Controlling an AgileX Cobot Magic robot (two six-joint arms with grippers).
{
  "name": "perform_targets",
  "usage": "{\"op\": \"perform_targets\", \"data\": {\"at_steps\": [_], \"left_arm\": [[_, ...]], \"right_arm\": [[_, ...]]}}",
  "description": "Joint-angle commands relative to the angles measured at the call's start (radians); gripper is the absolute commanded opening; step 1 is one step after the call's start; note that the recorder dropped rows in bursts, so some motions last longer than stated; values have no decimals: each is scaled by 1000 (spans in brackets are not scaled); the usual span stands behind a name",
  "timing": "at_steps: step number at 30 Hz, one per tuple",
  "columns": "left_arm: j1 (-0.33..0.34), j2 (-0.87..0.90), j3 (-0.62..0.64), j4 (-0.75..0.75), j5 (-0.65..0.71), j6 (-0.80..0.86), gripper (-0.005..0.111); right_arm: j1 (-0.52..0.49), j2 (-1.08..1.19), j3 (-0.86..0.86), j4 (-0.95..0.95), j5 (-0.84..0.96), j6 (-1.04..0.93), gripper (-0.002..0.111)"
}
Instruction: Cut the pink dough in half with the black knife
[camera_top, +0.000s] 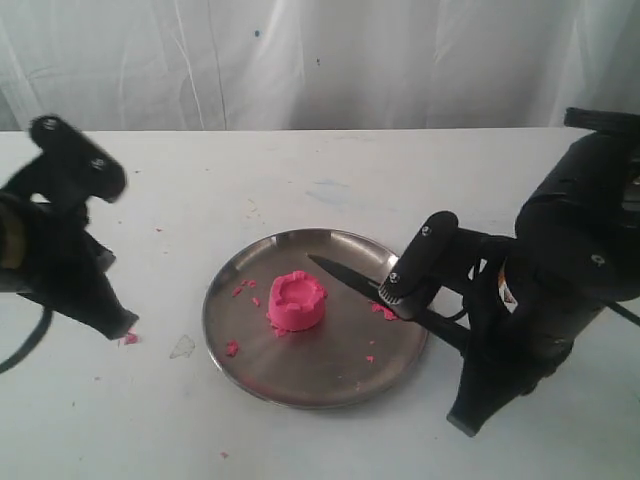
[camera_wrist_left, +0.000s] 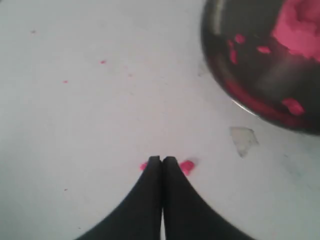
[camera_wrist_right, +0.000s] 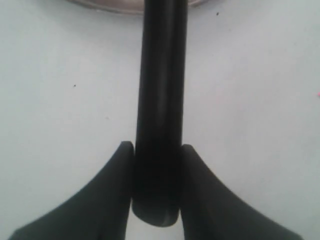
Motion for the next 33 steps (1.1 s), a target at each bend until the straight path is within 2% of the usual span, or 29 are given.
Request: {"op": "perform_targets", "data": {"at_steps": [1,3,4,9,16,21,23,25,30,33], "left_arm": [[-114,145,-148,-346,263,443,0],[-115,210,-196,-455,286,598,0],[-115,231,-207,-462,264,624,0],[-115,289,-212,-455,57,664,0],[-115,284,-212,-455,-108,763,0],[-115,286,-212,-506,-205,764,0],[-103,293,-212,-506,-172,762,0],[-79,306,-235,-507,-59,718,0],[-60,311,-385,-523,330,536,0],[-60,311,-441,-601,405,511,0]], "right_arm": [[0,11,-18,-24,-54,-18,0],[0,29,-20,-48,-74,-18,0],[0,41,-22,-68,-88,-18,0],[0,100,-22,-153,-174,-18,0],[0,167,-45,-207,-229,-18,0],[0,200,-45,-246,-285,-18,0],[0,210,-45,-246,-303,-10,0],[0,218,-45,-246,-315,17,0],[0,220,-45,-246,-327,80,0],[0,218,-45,-227,-336,88,0]]}}
